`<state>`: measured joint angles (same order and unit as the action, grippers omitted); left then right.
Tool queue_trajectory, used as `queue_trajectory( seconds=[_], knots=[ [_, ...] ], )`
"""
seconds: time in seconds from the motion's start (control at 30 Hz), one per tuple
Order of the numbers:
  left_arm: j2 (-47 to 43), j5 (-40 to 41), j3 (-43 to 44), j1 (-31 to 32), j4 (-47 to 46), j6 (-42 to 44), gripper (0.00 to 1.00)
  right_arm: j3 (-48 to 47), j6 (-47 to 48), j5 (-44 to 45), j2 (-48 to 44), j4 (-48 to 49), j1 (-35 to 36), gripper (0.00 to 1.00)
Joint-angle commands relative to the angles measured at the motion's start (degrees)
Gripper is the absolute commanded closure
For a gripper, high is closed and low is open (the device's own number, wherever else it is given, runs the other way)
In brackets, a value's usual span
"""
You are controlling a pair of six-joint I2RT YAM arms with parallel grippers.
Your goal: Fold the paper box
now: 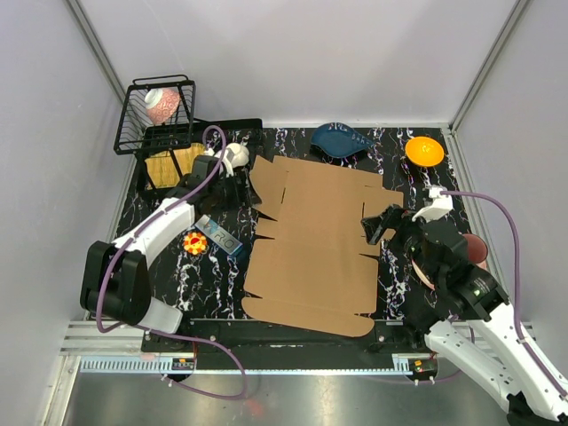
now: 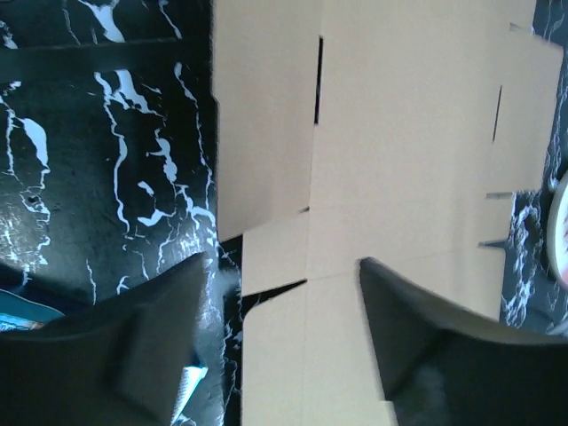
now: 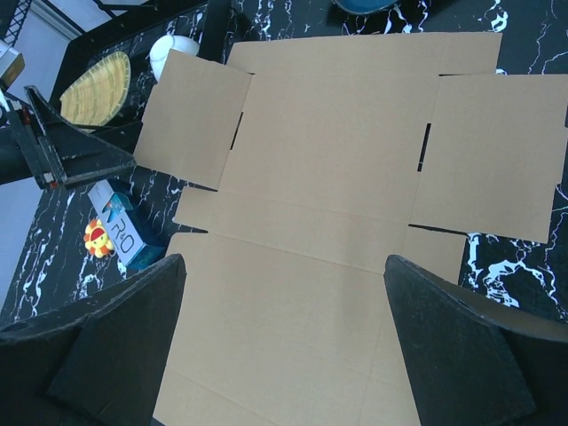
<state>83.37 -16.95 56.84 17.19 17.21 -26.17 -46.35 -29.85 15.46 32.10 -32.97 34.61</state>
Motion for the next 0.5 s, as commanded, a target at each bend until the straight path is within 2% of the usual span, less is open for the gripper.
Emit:
queue_trajectory(
  seconds=[0.0, 0.23, 0.37, 0.4, 0.47],
  knots=[
    [-1.46, 7.19, 1.52, -0.32, -3.33, -3.88, 0.03, 0.38, -0.74, -0.35, -1.51, 0.01, 0.28, 0.00],
    [2.49, 5.18, -1.54, -0.23, -8.85, -7.22, 0.03, 0.47, 0.49, -0.35, -1.25, 0.45, 0.19, 0.00],
    [4.51, 0.97, -3.84, -0.05, -19.11, -11.08, 0.15, 0.38, 0.84, -0.52, -0.98, 1.06, 0.28, 0.00],
    [5.82, 0.52, -3.58, 0.12, -19.93, -11.44, 0.20, 0.38, 0.93, -0.61, -0.81, 1.07, 0.20, 0.00],
    [7.32, 1.21, -1.56, 1.17, -19.15, -10.92, 0.24, -0.06, 1.02, -0.70, -0.72, 1.07, 0.19, 0.00]
  ],
)
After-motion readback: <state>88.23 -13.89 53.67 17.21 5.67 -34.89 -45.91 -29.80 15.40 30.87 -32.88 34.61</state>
